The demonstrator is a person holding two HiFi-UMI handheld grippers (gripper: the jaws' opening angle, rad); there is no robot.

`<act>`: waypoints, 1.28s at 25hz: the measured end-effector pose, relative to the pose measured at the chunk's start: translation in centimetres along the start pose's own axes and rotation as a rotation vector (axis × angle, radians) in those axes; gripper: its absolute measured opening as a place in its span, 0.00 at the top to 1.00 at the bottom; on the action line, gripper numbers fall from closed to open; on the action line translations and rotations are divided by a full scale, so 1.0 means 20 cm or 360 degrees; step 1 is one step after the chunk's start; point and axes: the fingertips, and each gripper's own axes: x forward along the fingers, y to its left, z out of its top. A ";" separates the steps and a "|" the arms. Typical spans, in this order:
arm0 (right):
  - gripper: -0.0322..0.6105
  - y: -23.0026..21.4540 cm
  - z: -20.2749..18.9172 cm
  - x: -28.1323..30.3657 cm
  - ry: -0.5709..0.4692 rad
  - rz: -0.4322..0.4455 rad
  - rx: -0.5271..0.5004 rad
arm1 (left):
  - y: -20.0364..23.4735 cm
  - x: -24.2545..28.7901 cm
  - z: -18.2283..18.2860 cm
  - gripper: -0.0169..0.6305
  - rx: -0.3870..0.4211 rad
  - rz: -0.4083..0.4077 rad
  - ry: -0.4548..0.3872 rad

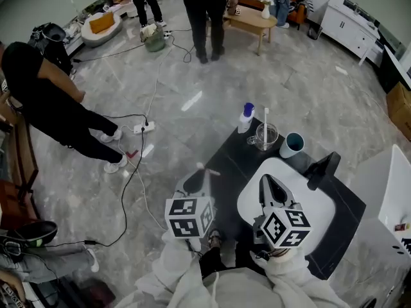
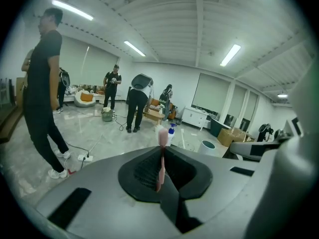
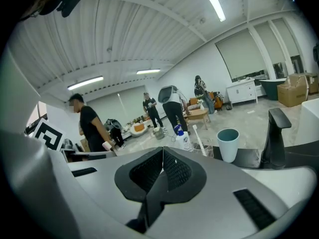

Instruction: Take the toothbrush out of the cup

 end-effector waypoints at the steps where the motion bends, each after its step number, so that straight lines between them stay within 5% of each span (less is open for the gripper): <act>1: 0.91 0.00 -0.01 0.01 0.0010 -0.0002 0.0006 | 0.01 0.00 -0.02 0.94 0.0003 0.0002 0.0025; 17: 0.91 -0.23 -0.18 0.09 0.0105 -0.0105 0.0152 | -0.04 0.15 -0.30 0.94 0.0134 -0.0056 0.0397; 28: 0.91 -0.42 -0.16 0.11 0.0107 -0.0203 0.0219 | -0.24 0.39 -0.37 0.94 0.0259 -0.0288 0.0632; 32: 0.91 -0.47 -0.18 0.13 0.0117 -0.0229 0.0238 | -0.30 0.44 -0.41 0.94 0.0209 -0.0422 0.0716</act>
